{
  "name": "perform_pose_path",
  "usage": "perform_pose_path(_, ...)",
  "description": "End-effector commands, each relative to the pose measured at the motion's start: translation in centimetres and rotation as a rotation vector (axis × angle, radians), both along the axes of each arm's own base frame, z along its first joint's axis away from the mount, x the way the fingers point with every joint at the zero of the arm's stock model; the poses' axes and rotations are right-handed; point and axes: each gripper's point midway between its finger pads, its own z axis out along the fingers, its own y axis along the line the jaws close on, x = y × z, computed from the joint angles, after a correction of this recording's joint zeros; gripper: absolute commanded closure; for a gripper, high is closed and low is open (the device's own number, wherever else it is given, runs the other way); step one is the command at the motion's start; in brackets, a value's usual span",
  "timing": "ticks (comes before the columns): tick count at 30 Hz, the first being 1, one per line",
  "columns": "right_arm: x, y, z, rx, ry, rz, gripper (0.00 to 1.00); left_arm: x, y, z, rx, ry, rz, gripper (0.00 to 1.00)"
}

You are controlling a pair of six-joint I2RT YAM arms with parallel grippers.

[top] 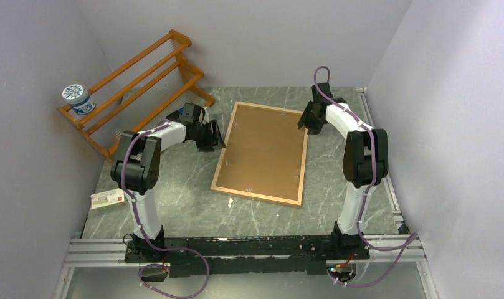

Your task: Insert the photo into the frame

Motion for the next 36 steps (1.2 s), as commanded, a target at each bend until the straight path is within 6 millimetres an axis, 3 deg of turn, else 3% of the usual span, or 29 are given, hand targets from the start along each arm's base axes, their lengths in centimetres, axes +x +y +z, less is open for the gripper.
perform_pose_path(1,0.5,5.1,4.1,0.196,-0.133,0.1,0.58,-1.8,-0.1,-1.5,-0.009,0.078,-0.011,0.42)
perform_pose_path(5,-0.6,10.4,3.8,0.327,-0.129,0.185,0.66,-2.3,-0.7,-1.6,-0.049,0.097,-0.033,0.56)
perform_pose_path(10,-2.6,16.5,3.1,0.478,-0.106,0.302,0.68,-3.8,-1.8,-1.8,-0.105,0.138,-0.076,0.73)
perform_pose_path(17,-8.6,23.4,1.4,0.596,-0.036,0.479,0.74,-6.3,-2.0,-2.2,-0.126,0.189,-0.048,0.76)
perform_pose_path(24,-13.6,26.4,-1.4,0.634,0.053,0.53,0.82,-8.4,-2.8,-1.9,-0.207,0.231,-0.033,0.78)
perform_pose_path(29,-15.5,27.2,-2.6,0.639,0.083,0.546,0.92,-9.7,-2.6,-2.8,-0.175,0.246,-0.039,0.81)
perform_pose_path(36,-17.3,28.7,-4.1,0.62,0.121,0.605,0.92,-10.4,-2.3,-3.1,-0.158,0.266,-0.042,0.81)
